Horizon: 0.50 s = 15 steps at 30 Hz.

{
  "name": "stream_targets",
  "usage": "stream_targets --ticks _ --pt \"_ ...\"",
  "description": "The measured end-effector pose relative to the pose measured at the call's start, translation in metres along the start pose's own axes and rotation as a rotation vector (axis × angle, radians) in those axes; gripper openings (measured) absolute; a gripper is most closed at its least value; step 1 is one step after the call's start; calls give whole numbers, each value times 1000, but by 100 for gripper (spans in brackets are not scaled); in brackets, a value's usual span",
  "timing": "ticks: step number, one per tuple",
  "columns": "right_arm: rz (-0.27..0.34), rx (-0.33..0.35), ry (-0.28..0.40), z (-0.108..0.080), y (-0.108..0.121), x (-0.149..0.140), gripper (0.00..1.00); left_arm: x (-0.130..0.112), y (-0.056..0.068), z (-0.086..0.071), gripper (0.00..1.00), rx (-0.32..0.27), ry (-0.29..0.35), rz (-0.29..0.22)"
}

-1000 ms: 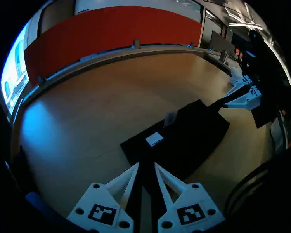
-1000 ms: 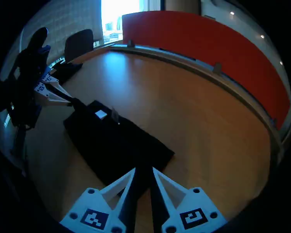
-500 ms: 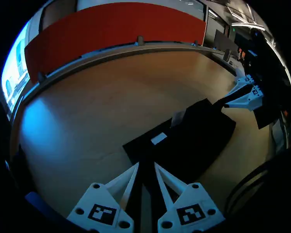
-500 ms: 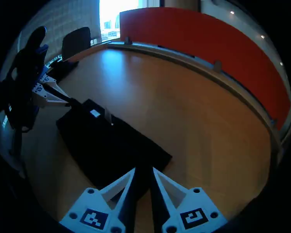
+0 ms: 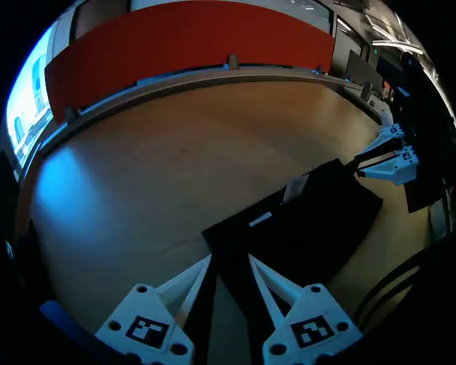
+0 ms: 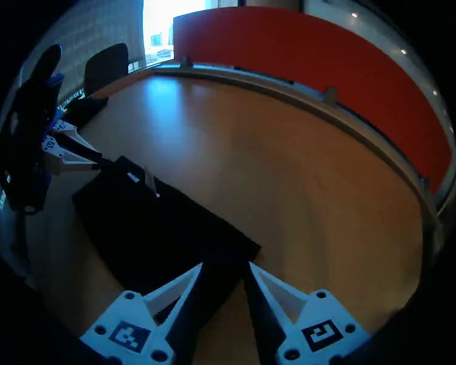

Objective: Fold towel

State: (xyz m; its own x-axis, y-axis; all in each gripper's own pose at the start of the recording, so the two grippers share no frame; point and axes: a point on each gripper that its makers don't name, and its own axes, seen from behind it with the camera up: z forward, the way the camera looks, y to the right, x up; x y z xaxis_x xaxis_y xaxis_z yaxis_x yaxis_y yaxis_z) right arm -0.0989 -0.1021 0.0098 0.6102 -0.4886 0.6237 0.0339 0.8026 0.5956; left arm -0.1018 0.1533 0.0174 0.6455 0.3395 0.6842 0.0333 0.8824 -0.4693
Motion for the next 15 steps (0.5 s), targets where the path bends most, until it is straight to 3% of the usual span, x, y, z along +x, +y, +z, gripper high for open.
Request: stream_targets --ticks 3,7,11,15 --pt "-1 -12 5 0 3 2 70 2 -6 0 42 17 4 -10" --pt "-5 -20 16 -2 6 4 96 5 -13 -2 72 34 8 -18" --pt "-3 -20 23 -5 8 4 100 6 -17 -6 95 44 17 -20" --pt "0 -20 25 -8 7 2 100 4 -17 -8 95 46 17 -23"
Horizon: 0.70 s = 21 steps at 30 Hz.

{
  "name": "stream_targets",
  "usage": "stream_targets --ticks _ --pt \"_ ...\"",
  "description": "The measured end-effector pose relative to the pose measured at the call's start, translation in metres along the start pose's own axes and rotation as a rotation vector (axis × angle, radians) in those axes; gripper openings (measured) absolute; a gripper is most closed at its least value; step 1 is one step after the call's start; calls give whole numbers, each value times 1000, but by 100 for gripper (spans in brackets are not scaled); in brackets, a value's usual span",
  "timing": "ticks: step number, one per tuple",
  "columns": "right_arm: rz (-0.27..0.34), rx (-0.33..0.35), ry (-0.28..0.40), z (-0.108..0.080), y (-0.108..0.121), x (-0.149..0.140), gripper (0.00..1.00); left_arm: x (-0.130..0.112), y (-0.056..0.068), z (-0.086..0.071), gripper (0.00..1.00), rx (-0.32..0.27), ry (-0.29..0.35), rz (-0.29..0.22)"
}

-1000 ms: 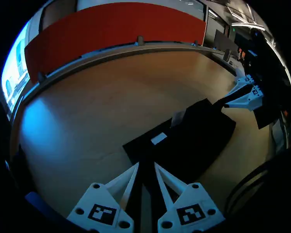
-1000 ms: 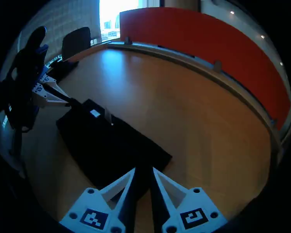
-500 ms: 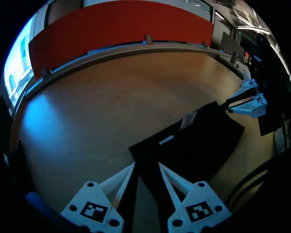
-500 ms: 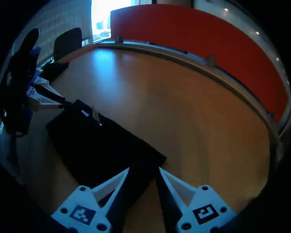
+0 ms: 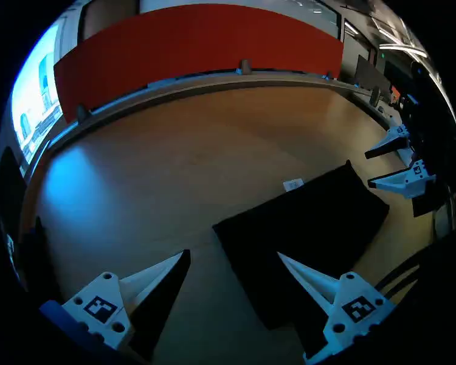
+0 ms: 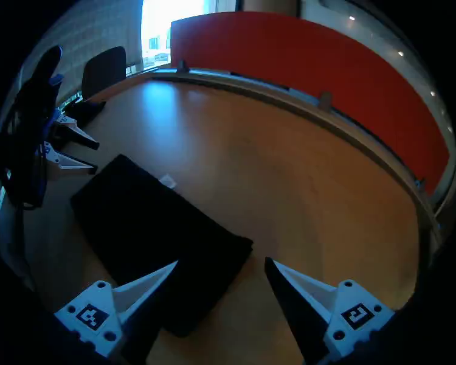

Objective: Fold towel

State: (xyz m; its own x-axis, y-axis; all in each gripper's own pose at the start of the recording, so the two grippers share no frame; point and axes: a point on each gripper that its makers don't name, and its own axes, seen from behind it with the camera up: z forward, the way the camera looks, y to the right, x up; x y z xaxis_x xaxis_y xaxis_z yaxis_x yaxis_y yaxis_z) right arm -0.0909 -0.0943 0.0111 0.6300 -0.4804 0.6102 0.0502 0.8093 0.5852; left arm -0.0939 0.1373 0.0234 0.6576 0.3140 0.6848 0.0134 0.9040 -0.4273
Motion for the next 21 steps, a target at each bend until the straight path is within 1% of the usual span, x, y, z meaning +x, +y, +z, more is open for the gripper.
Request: stream_targets --ticks 5,9,14,21 --pt "2 4 -3 -4 -2 -4 100 -3 2 -1 95 -4 -4 -13" --pt "4 6 1 -10 -5 -7 100 -6 2 -5 95 -2 -5 -17" --pt "8 10 4 -20 -10 -13 100 -13 2 -13 95 8 -7 -22" --pt "16 11 13 -35 -18 -22 100 -27 5 -27 95 21 -6 -53"
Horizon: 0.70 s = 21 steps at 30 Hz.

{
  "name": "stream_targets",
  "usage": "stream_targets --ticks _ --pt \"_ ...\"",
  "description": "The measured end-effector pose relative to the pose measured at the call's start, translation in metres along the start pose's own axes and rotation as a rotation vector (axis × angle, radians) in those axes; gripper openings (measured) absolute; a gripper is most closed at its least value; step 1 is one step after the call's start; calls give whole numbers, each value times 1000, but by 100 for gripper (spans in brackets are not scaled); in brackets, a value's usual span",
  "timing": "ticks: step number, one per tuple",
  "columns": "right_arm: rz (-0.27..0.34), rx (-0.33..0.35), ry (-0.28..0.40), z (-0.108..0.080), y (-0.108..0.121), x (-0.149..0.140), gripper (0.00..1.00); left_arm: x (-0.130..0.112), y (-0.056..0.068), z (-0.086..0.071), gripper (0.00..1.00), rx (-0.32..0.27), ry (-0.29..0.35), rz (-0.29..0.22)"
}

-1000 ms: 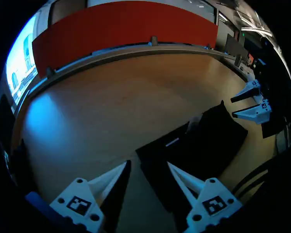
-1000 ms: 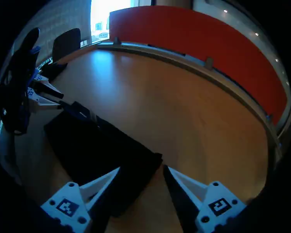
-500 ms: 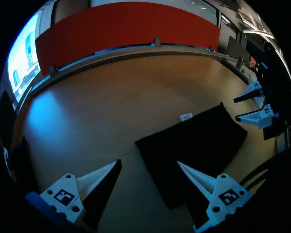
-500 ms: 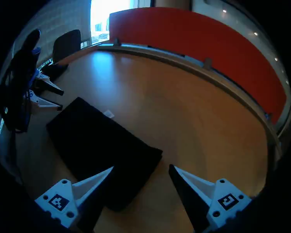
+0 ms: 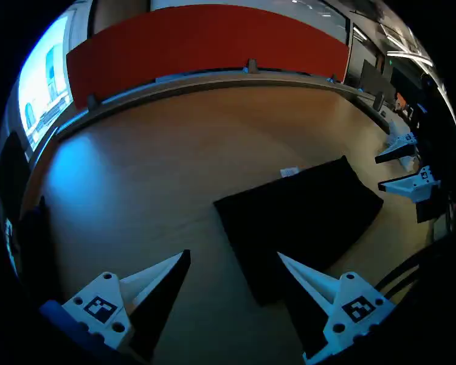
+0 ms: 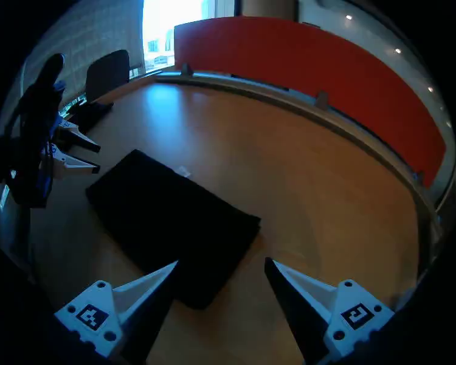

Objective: Fold towel

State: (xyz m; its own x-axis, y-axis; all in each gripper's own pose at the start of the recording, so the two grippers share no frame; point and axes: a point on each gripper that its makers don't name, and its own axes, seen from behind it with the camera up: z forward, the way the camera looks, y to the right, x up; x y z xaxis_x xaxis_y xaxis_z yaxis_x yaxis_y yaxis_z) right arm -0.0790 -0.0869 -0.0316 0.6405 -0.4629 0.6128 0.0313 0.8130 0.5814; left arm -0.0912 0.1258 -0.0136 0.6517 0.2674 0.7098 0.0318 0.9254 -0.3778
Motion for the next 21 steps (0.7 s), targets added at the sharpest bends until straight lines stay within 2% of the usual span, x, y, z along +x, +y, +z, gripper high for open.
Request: stream_targets --ticks 11,21 --pt "16 -3 9 -20 -8 -13 100 -22 4 -18 95 21 1 -33" --pt "1 6 13 -22 -9 -15 100 -29 1 -24 94 40 3 -58"
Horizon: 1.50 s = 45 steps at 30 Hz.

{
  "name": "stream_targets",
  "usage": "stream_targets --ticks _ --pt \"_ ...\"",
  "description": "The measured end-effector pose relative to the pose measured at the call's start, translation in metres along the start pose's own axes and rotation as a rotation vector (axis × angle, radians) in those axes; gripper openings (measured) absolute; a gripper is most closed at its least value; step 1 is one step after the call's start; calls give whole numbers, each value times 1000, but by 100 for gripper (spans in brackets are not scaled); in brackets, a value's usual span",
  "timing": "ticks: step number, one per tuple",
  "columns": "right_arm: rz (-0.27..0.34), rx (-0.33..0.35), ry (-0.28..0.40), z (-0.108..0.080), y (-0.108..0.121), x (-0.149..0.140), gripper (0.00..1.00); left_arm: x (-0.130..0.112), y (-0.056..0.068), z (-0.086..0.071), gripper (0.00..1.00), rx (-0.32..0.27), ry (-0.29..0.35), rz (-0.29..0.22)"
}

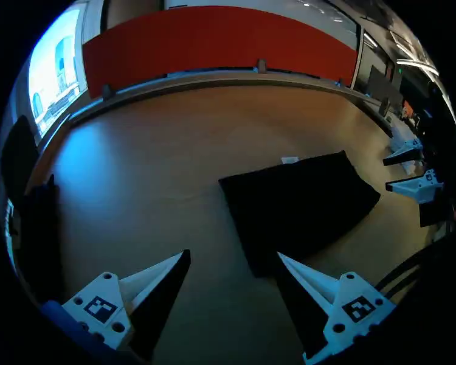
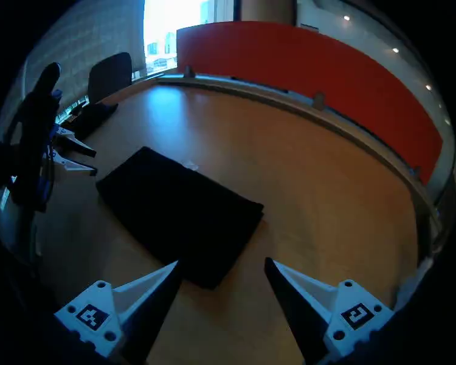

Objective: Fold towel

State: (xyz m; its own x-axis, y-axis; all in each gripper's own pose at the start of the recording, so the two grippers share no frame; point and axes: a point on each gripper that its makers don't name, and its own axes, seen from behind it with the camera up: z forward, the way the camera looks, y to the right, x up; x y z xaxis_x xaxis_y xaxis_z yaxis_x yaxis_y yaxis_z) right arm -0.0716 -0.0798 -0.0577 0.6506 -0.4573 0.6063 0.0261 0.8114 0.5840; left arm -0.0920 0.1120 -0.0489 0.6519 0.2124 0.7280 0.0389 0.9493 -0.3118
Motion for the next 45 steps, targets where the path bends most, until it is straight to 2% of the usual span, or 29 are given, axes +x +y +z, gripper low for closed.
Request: stream_targets --ticks 10,21,29,40,45 --pt "-66 51 -18 5 -8 -3 100 -14 -11 -18 94 40 8 -51" --pt "-135 98 -44 8 -15 -5 100 -29 -30 -38 94 86 18 -102" --pt "-154 111 -54 16 -17 -14 100 -37 -39 -45 94 107 20 -104" --pt "-168 122 -72 24 -19 -29 100 -51 -46 -50 94 120 10 -116" --pt "-176 128 -73 26 -20 -30 92 -52 -49 -51 94 122 9 -114"
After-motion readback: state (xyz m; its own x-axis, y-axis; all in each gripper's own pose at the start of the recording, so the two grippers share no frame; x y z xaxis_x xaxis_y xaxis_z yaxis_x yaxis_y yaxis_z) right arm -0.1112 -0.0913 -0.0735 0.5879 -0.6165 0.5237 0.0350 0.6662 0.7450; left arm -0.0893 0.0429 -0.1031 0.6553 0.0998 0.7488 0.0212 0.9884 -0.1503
